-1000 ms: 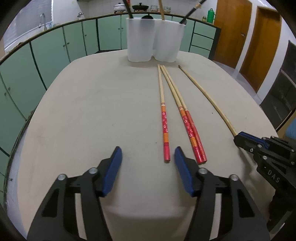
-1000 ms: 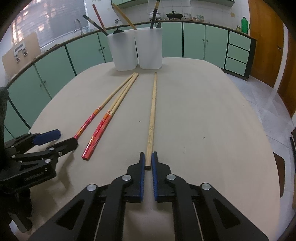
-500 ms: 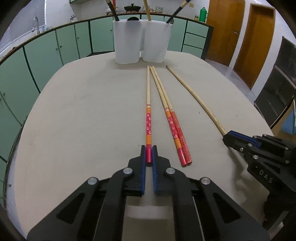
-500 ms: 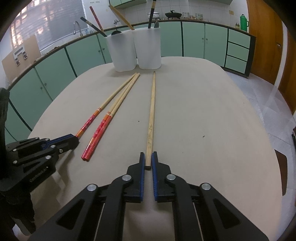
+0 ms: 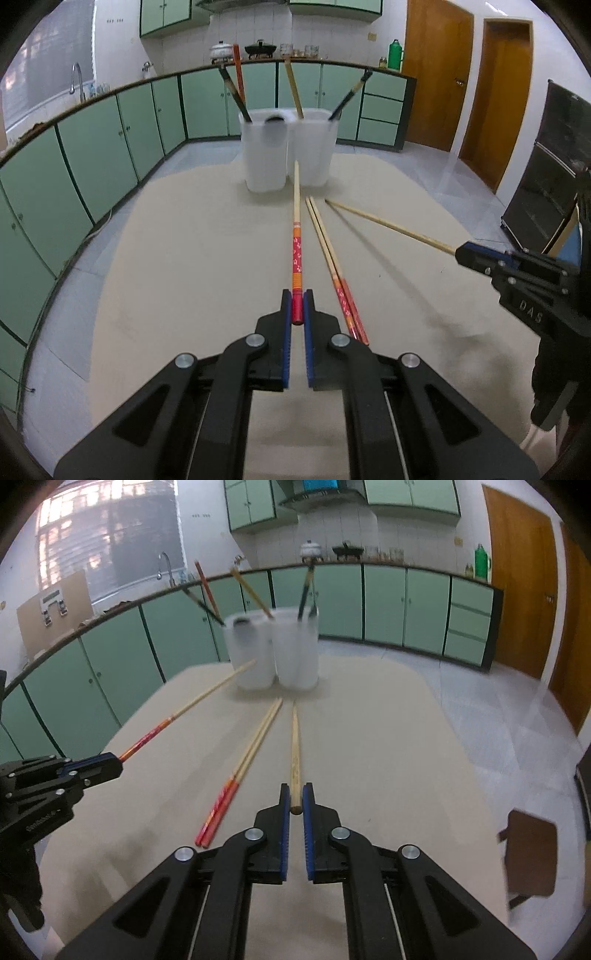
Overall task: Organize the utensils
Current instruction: 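Lower both chopsticks into the white holder and open both grippers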
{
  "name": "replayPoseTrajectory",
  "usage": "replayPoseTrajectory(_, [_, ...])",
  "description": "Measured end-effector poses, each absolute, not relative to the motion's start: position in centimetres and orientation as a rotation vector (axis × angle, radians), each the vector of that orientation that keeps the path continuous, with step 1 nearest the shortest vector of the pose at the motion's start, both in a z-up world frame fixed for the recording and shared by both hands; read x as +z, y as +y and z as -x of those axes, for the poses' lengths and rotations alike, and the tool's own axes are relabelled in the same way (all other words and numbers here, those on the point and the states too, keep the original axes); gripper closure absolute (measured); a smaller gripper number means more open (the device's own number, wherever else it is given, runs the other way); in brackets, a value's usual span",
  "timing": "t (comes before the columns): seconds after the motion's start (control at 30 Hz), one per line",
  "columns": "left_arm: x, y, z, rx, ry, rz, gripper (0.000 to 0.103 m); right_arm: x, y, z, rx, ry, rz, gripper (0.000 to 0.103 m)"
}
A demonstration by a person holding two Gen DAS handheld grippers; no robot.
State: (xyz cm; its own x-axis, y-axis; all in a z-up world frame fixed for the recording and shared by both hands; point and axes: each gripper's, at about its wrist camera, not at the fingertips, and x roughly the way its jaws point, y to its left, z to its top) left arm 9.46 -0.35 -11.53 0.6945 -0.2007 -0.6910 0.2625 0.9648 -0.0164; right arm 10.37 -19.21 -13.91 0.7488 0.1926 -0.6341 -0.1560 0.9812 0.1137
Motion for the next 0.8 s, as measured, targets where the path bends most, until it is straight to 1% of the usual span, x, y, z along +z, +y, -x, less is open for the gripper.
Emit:
replayPoseTrajectory(0.33, [-8.5,0.7,-9.3,-0.27,0.699,-0.05,0.098,-11.5,-19.7,-10.6,0.195,0.662,-0.049,0.096])
replayPoseTrajectory(0.57, [-4.3,0.9,-10.6,-0.288,0.598,-0.062,0.098,-7.2,-20.1,-12.0,0.226,0.6,-0.033,0.096])
replayPoseTrajectory(0.8, [-0.8,0.2,-13.6,-0.323,0.54,-0.081,0.098,-3.2,-20.1,-15.4,0.282,0.594,-0.018,0.096])
